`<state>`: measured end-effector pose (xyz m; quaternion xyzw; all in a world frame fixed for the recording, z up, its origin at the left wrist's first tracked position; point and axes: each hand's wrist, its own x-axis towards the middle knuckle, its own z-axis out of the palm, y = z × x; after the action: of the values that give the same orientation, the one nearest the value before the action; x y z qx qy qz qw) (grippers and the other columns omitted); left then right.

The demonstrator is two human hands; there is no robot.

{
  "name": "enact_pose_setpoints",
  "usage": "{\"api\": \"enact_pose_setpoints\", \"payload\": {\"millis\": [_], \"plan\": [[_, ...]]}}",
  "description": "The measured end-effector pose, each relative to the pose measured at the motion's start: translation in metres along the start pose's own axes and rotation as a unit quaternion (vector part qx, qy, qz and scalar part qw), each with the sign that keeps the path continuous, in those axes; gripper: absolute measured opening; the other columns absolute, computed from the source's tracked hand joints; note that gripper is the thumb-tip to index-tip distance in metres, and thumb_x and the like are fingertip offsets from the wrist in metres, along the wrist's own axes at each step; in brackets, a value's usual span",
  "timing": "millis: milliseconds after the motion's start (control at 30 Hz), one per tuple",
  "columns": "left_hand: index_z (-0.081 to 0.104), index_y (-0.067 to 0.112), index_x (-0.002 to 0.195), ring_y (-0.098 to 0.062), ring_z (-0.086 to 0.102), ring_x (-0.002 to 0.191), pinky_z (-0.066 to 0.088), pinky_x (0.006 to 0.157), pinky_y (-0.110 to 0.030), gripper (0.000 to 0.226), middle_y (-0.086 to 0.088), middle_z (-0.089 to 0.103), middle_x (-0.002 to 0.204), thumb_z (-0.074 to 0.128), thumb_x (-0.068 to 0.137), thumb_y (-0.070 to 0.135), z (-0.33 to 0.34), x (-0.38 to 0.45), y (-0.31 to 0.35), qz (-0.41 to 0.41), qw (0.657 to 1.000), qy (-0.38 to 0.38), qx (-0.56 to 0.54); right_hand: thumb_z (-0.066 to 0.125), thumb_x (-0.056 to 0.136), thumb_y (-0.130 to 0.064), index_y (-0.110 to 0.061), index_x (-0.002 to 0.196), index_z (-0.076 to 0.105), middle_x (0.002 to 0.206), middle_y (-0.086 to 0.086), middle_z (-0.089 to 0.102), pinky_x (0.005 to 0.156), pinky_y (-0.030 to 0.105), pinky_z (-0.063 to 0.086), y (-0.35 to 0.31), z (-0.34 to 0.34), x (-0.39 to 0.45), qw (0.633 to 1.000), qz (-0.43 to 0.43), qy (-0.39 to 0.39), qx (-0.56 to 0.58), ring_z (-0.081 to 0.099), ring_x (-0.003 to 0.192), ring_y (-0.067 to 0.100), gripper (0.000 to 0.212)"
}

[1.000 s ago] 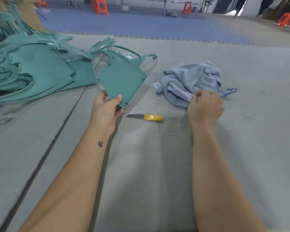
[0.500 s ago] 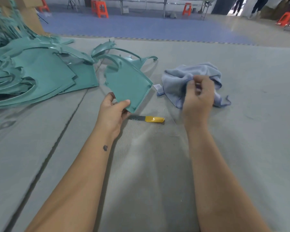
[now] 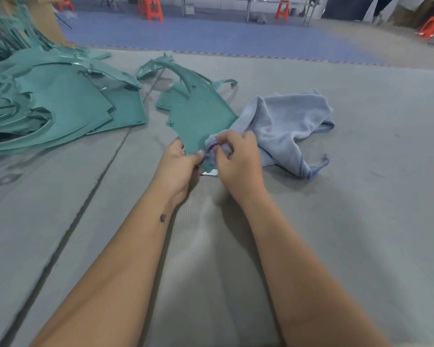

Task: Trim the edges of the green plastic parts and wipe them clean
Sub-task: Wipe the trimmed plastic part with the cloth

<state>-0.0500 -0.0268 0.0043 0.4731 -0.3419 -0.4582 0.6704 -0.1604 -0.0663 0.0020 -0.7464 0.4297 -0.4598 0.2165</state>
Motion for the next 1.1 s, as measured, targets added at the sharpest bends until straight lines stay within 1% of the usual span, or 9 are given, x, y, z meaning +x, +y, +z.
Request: {"api": "enact_pose_setpoints", "payload": {"millis": [167, 400, 500, 567, 767, 833, 933, 1033, 1100], "plan": [[0.058, 0.013, 0.104, -0.011, 0.072, 0.073, 0.058, 0.059, -0.025, 0.034, 0.003, 0.073, 0.087, 0.043, 0.092, -0.015, 0.001, -0.004, 0.000, -0.023, 0.999, -0.036, 0.030, 0.057, 0.091, -0.002, -0.003, 0.094, 0.063, 0.102, 0.026, 0.054, 0.076, 0.016, 0.037, 0.006, -0.009, 0.009, 0.987, 0.086, 0.113, 0.072, 0.048, 0.081, 0.022, 0.007], [0.060, 0.017, 0.107, -0.011, 0.071, 0.078, 0.056, 0.062, -0.021, 0.037, 0.002, 0.073, 0.094, 0.045, 0.093, -0.013, -0.010, -0.001, 0.012, -0.021, 1.000, 0.013, -0.002, 0.046, 0.101, -0.012, -0.023, 0.083, 0.046, 0.080, 0.000, 0.055, 0.071, 0.037, 0.051, 0.015, -0.030, 0.024, 0.871, 0.230, 0.295, 0.317, 0.057, 0.074, 0.018, 0.021], [0.060, 0.013, 0.110, -0.025, 0.070, 0.092, 0.060, 0.068, -0.029, 0.038, -0.010, 0.070, 0.110, 0.040, 0.092, -0.014, -0.010, 0.000, 0.015, -0.038, 0.997, 0.028, -0.066, 0.049, 0.096, -0.003, -0.019, 0.082, 0.052, 0.071, -0.003, 0.056, 0.066, 0.024, 0.047, 0.015, -0.028, 0.021, 0.890, 0.185, 0.211, 0.360, 0.055, 0.066, 0.009, 0.021], [0.058, 0.011, 0.114, -0.032, 0.068, 0.094, 0.059, 0.065, -0.030, 0.039, -0.016, 0.066, 0.117, 0.036, 0.092, -0.013, -0.010, 0.000, 0.017, -0.051, 0.992, 0.025, -0.111, 0.052, 0.087, -0.003, -0.018, 0.080, 0.056, 0.068, 0.005, 0.054, 0.063, 0.029, 0.041, 0.004, -0.020, 0.016, 0.887, 0.161, 0.108, 0.418, 0.050, 0.065, 0.018, 0.017], [0.052, 0.007, 0.128, -0.016, 0.068, 0.067, 0.054, 0.058, -0.023, 0.037, -0.004, 0.071, 0.089, 0.038, 0.095, -0.005, -0.007, 0.000, 0.010, -0.026, 0.997, 0.011, -0.076, 0.060, 0.091, 0.001, -0.016, 0.079, 0.053, 0.074, 0.005, 0.062, 0.067, 0.028, 0.048, -0.015, -0.003, 0.001, 0.884, 0.141, 0.012, 0.446, 0.057, 0.068, 0.015, 0.022], [0.046, 0.007, 0.135, -0.022, 0.070, 0.088, 0.057, 0.072, -0.030, 0.041, -0.009, 0.069, 0.106, 0.048, 0.094, 0.001, -0.002, 0.001, 0.002, -0.016, 1.000, 0.018, -0.012, 0.062, 0.089, 0.004, -0.016, 0.080, 0.051, 0.079, 0.010, 0.060, 0.064, 0.023, 0.048, -0.015, -0.002, 0.000, 0.899, 0.143, 0.014, 0.413, 0.057, 0.070, 0.014, 0.025], [0.036, 0.015, 0.143, -0.027, 0.049, 0.129, 0.042, 0.107, -0.044, 0.077, -0.014, 0.046, 0.142, 0.066, 0.072, 0.020, -0.004, 0.004, 0.001, 0.025, 0.992, 0.054, 0.115, 0.063, 0.086, 0.009, -0.016, 0.089, 0.052, 0.083, 0.006, 0.064, 0.063, 0.020, 0.049, -0.012, -0.005, 0.002, 0.896, 0.154, 0.017, 0.416, 0.059, 0.073, 0.014, 0.028], [0.024, 0.016, 0.149, -0.023, 0.041, 0.137, 0.036, 0.112, -0.044, 0.089, -0.011, 0.035, 0.152, 0.064, 0.069, 0.018, -0.004, 0.007, 0.003, 0.029, 0.992, 0.059, 0.112, 0.063, 0.084, 0.012, -0.018, 0.089, 0.064, 0.076, -0.004, 0.068, 0.069, 0.020, 0.052, -0.013, -0.005, 0.001, 0.908, 0.113, -0.014, 0.404, 0.062, 0.071, 0.009, 0.031], [0.025, 0.011, 0.150, -0.025, 0.046, 0.133, 0.041, 0.109, -0.044, 0.086, -0.013, 0.038, 0.151, 0.060, 0.071, 0.012, -0.002, 0.004, 0.003, -0.005, 0.994, 0.045, 0.097, 0.064, 0.083, 0.014, -0.020, 0.086, 0.068, 0.074, 0.004, 0.068, 0.072, 0.028, 0.051, -0.014, -0.001, -0.001, 0.925, 0.083, -0.046, 0.367, 0.062, 0.067, 0.020, 0.034]]}}
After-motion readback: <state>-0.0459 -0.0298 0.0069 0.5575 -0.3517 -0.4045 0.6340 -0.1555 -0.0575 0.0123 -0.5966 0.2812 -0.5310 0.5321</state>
